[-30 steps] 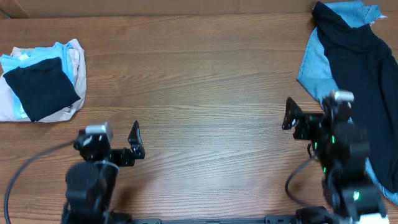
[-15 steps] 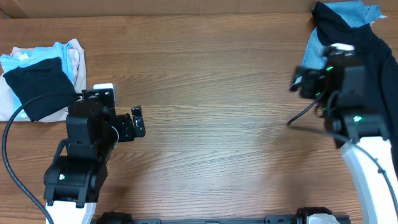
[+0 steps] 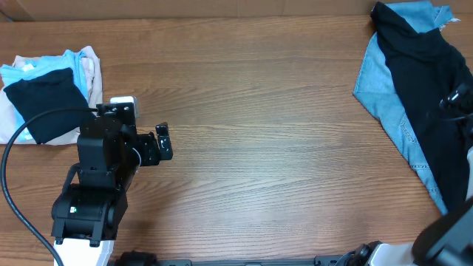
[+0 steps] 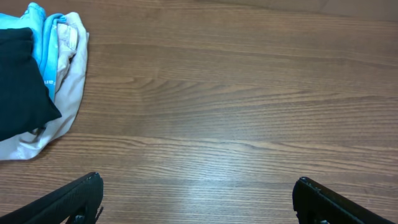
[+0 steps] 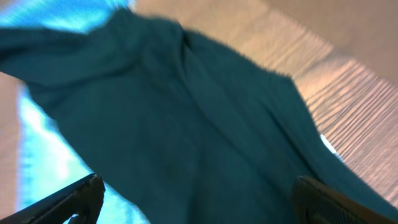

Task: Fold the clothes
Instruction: 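Reach the right gripper to the black t-shirt on the jeans and grasp it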

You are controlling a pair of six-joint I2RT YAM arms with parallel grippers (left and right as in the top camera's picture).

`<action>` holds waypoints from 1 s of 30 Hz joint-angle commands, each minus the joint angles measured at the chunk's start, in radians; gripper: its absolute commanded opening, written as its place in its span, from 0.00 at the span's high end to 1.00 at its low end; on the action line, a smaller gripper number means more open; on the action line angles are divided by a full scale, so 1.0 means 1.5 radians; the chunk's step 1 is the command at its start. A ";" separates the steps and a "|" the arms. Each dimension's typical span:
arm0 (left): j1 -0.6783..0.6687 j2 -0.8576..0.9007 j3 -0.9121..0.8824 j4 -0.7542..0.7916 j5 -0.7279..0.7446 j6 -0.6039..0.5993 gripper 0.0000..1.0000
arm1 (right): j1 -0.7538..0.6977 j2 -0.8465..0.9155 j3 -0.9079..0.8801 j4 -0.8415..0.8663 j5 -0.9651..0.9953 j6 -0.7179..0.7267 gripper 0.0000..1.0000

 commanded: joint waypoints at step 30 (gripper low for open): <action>0.001 -0.001 0.019 0.001 0.018 -0.002 0.00 | -0.023 0.232 0.019 0.204 0.102 -0.069 0.96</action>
